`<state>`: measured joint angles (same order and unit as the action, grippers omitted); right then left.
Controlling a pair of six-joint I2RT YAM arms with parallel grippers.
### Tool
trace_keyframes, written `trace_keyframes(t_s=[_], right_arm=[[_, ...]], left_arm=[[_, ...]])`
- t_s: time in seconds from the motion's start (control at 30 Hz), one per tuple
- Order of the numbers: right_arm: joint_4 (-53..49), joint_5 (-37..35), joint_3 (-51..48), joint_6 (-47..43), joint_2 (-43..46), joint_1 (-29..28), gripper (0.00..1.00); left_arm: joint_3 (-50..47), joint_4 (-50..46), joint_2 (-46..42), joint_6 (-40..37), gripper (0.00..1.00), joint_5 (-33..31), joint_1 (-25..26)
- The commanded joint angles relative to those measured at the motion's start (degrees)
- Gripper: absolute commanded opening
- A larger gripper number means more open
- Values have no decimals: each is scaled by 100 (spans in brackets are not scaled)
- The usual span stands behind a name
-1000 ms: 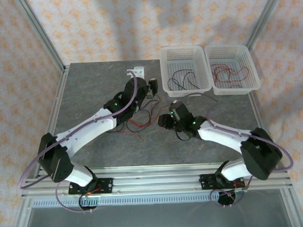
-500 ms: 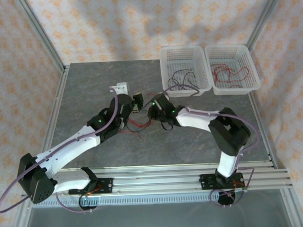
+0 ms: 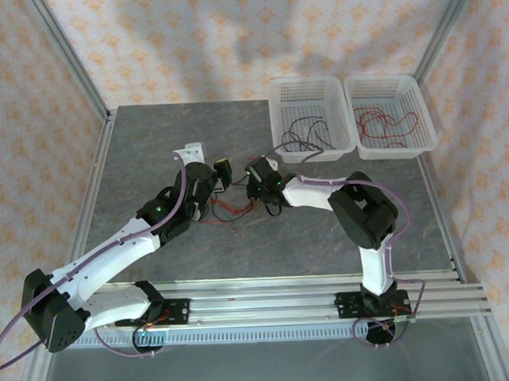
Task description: Untangle the cables
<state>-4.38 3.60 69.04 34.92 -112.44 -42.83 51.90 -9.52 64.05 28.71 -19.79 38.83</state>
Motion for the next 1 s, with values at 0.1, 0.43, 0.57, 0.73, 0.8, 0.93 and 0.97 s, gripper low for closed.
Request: trace_keyframes(t_s=[0.1, 0.43, 0.57, 0.73, 0.8, 0.93, 0.97], right_arm=[[-151, -211, 155, -29, -76, -49, 19], [-156, -167, 152, -36, 61, -85, 0], [-151, -92, 117, -62, 322, -101, 0], [-167, 20, 70, -149, 945, -146, 0], [-169, 78, 56, -190, 1249, -144, 0], [-217, 167, 83, -263, 1844, -146, 0], [-228, 176, 92, -274, 1989, -147, 0]], left_arm=[[-92, -64, -114, 65, 69, 1, -95], [-118, -51, -136, 91, 69, 56, -112], [-143, -42, -152, 109, 69, 87, -113], [-442, 275, -275, 133, 69, 294, -115], [-736, 604, -394, 147, 69, 504, -112], [-1366, 1321, -666, 236, 69, 921, -106], [-1520, 1494, -736, 239, 68, 1031, -104]])
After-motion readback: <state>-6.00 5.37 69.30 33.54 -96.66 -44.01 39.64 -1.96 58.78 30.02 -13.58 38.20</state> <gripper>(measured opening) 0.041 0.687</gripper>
